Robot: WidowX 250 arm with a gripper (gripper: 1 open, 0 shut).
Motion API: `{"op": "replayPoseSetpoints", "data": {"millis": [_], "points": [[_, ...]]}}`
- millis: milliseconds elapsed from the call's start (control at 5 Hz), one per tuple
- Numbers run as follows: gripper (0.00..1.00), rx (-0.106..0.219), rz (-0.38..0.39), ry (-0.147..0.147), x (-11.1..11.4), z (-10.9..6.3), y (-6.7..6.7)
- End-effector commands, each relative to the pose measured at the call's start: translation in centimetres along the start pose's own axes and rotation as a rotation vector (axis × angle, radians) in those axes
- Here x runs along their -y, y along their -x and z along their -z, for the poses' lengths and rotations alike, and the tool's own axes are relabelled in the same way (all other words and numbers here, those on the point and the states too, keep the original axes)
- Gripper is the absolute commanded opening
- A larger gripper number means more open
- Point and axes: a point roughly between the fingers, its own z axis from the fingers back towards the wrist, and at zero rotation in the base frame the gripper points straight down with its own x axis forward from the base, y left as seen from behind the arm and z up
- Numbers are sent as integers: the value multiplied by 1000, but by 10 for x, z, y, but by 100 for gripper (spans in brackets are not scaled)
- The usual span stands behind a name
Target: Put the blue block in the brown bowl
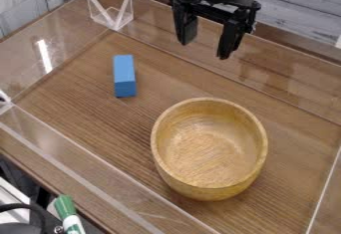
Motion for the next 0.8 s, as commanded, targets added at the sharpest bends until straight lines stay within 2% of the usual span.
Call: {"op": "replayPoseSetpoints", "data": {"millis": [0,200,600], "points": [[100,-18,-15,2,-4,7,1],[100,-2,-90,9,-26,9,6],[100,51,-212,14,-89,9,20]]}}
